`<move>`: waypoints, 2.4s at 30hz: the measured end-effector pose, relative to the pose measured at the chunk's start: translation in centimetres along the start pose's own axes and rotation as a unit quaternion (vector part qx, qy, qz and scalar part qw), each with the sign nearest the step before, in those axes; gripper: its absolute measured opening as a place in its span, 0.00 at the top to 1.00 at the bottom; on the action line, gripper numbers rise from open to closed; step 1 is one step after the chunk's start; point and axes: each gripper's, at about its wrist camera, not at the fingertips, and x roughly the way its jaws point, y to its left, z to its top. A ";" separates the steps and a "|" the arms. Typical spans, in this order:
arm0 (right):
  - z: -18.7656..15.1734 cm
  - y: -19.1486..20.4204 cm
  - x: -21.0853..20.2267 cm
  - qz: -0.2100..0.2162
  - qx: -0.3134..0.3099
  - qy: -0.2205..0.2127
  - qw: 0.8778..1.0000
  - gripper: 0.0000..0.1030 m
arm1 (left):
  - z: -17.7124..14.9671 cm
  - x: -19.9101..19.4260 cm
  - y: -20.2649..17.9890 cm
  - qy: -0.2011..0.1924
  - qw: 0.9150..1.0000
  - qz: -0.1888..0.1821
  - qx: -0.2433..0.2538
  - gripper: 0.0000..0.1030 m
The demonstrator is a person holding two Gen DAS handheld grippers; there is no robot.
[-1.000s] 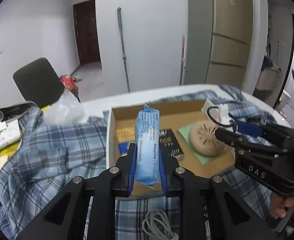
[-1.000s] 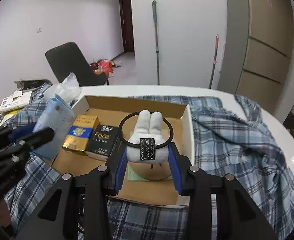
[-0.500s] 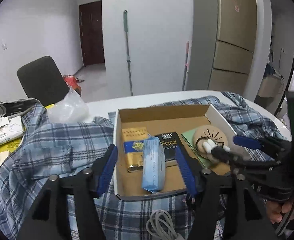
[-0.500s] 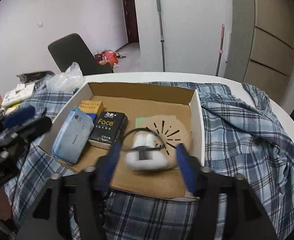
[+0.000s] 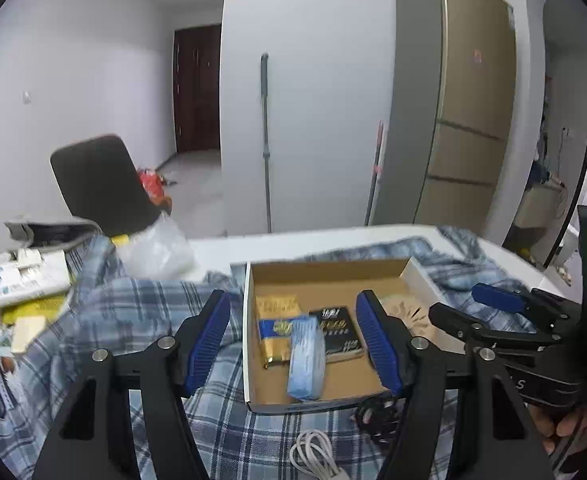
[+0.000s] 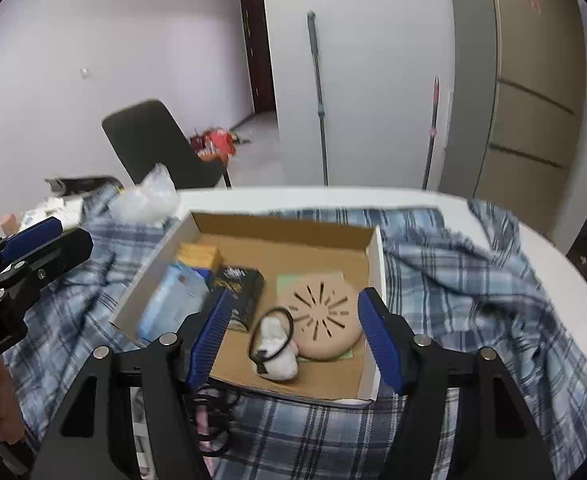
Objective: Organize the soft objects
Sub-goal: 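Open both grippers and raise them out of the box, then grasp the black coiled cable with the right gripper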
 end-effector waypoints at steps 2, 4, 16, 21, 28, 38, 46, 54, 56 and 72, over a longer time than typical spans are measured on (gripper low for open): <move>0.5 0.3 -1.3 0.005 -0.001 -0.013 1.000 0.37 | 0.7 -1.8 -0.2 -0.017 1.000 -0.001 0.006 0.34; 0.8 0.7 -2.7 0.009 -0.004 -0.024 1.000 0.37 | 1.2 -3.9 -0.3 -0.040 0.999 -0.002 0.008 0.34; -0.2 2.7 -8.5 0.024 -0.011 -0.078 0.997 0.37 | -0.6 -11.5 0.4 -0.114 0.993 -0.012 -0.005 0.34; -1.6 2.9 -8.5 0.029 -0.011 -0.081 0.996 0.37 | -2.8 -11.6 0.7 -0.112 0.994 -0.007 0.005 0.34; -3.7 2.9 -6.4 0.035 -0.011 -0.069 0.997 0.37 | -6.0 -9.5 1.3 -0.095 0.995 -0.004 -0.001 0.34; -6.1 3.4 -3.5 0.040 -0.020 -0.045 0.998 0.37 | -8.9 -7.3 1.3 -0.104 0.994 -0.009 0.011 0.06; -6.9 3.6 -2.1 0.037 -0.022 -0.028 0.999 0.33 | -8.9 -7.3 1.9 -0.106 0.994 0.011 -0.002 0.00; -7.6 4.3 -0.3 0.052 -0.037 0.004 0.998 0.33 | -8.8 -6.1 2.6 -0.076 0.997 0.021 -0.018 0.00; -7.8 4.6 0.4 0.057 -0.045 0.019 0.997 0.33 | -8.8 -5.4 2.8 -0.059 0.998 0.014 -0.023 0.00; -8.6 5.7 3.0 0.076 -0.063 0.082 0.992 0.91 | -9.0 -4.1 3.0 -0.033 0.999 -0.002 -0.031 0.00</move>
